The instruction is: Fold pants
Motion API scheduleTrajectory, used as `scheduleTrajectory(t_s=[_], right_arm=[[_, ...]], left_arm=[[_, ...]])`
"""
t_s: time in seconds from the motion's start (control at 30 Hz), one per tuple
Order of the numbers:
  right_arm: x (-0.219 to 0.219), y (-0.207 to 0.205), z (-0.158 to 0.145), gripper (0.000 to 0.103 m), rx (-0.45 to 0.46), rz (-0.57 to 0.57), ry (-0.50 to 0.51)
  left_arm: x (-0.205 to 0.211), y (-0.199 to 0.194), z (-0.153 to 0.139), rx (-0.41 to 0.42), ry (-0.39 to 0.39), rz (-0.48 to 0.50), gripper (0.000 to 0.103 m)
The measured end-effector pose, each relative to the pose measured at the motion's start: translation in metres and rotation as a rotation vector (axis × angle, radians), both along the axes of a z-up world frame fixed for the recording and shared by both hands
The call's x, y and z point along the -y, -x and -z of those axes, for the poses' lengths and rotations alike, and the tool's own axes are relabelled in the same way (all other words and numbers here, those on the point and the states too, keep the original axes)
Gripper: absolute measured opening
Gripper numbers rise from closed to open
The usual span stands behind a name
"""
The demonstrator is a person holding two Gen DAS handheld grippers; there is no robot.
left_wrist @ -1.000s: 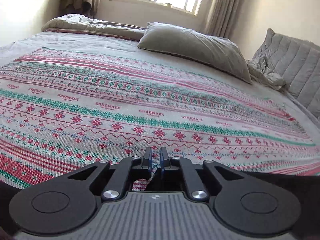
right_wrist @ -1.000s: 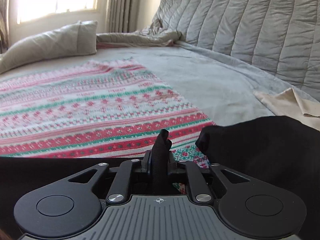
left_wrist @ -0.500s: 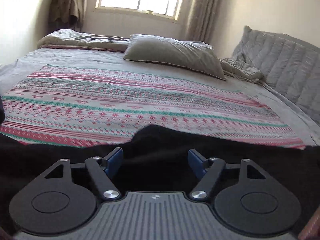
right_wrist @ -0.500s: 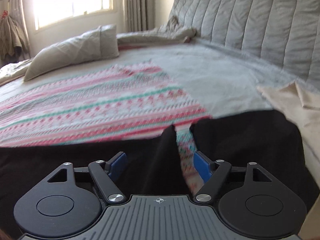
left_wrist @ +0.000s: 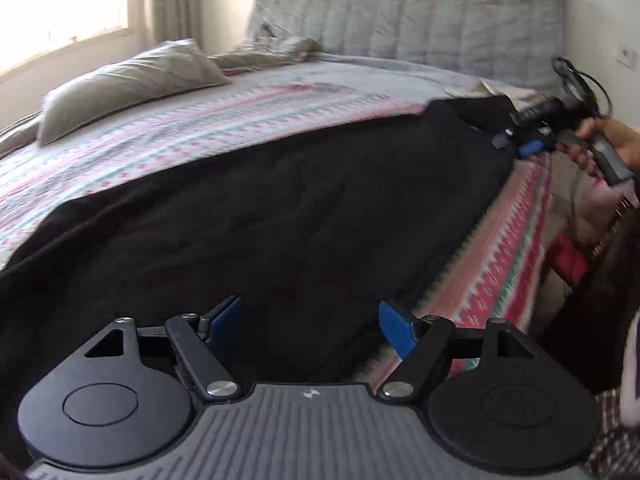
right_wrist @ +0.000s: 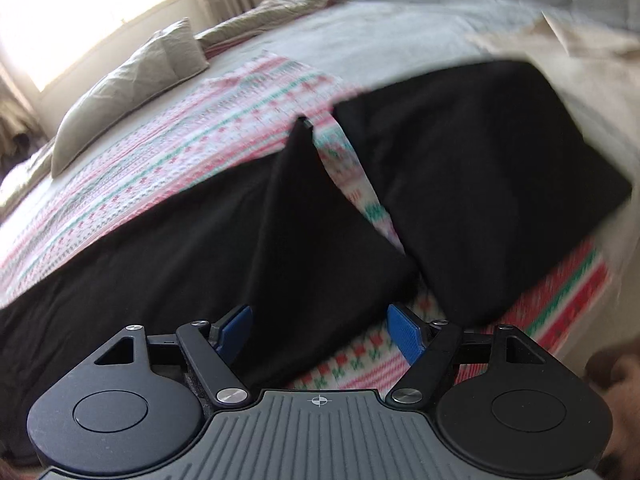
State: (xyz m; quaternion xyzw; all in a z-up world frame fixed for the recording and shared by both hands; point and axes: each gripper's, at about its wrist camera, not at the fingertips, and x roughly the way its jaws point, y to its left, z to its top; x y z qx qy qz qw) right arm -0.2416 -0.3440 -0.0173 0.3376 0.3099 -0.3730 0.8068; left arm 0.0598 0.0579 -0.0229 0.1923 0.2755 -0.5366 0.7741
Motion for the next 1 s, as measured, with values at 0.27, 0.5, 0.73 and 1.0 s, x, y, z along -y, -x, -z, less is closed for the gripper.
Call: scheduleTrajectory(t_s=[0.27, 0.5, 0.73, 1.0], right_arm=[[-0.008, 0.010, 0.002, 0.066, 0.034, 0.113, 0.016], [-0.008, -0.003, 0.010, 0.022, 0.061, 0.148, 0.150], [-0.023, 0.009, -0.017, 0.004, 0.024, 0.190, 0.260], [-0.007, 0.020, -0.001, 0.004, 0.020, 0.211, 0.133]], left_arm=[[-0.005, 0.004, 0.007, 0.013, 0.001, 0.054, 0.087], [-0.007, 0.007, 0.006, 0.019, 0.000, 0.122, 0.087], [0.000, 0.024, 0.010, 0.082, -0.009, 0.102, 0.056], [-0.004, 0.019, 0.003, 0.038, -0.019, 0.131, 0.023]])
